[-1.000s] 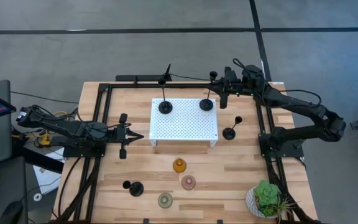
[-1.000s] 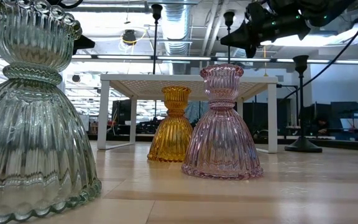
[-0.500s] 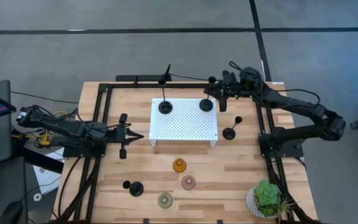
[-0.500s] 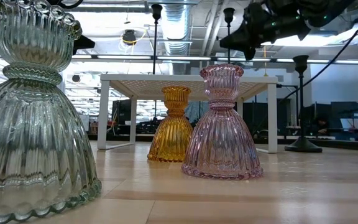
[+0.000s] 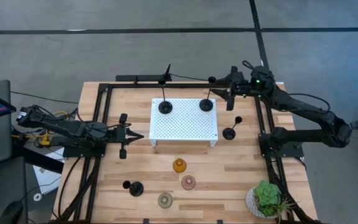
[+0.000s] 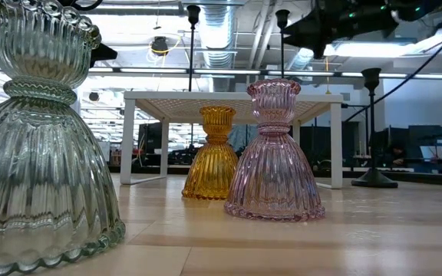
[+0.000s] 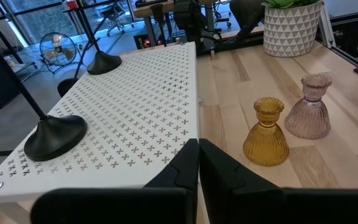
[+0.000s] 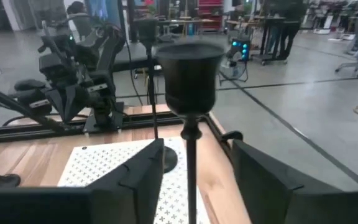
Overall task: Pick & Place candle stick holders
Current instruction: Align the black candle holder with the other black candle holder on the shelf
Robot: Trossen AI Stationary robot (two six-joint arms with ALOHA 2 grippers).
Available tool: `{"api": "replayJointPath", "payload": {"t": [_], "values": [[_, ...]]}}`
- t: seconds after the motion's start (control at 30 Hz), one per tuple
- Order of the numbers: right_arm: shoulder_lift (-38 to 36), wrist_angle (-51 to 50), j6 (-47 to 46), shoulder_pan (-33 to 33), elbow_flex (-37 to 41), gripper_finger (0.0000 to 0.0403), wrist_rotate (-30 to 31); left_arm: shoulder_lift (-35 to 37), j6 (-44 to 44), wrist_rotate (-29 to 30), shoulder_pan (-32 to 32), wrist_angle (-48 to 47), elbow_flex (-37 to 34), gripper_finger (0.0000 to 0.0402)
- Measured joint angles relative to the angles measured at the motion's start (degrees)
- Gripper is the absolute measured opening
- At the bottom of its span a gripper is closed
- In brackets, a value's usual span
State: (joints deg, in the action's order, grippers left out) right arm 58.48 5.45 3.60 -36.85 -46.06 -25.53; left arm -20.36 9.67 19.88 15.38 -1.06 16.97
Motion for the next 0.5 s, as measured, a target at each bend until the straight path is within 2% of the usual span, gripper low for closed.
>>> {"api": "replayJointPath", "payload": {"t": [0.23, 0.5], "values": [[-9.0, -10.0, -0.7, -3.4, 0.0, 0.0231, 0.1, 0.0, 0.0, 0.0, 0.0, 0.0, 0.0, 0.0012], [-19.9, -27.0, -2.1, -3.6, 0.0, 0.0219, 0.1, 0.0, 0.0, 0.0, 0.0, 0.0, 0.0, 0.0012]]}}
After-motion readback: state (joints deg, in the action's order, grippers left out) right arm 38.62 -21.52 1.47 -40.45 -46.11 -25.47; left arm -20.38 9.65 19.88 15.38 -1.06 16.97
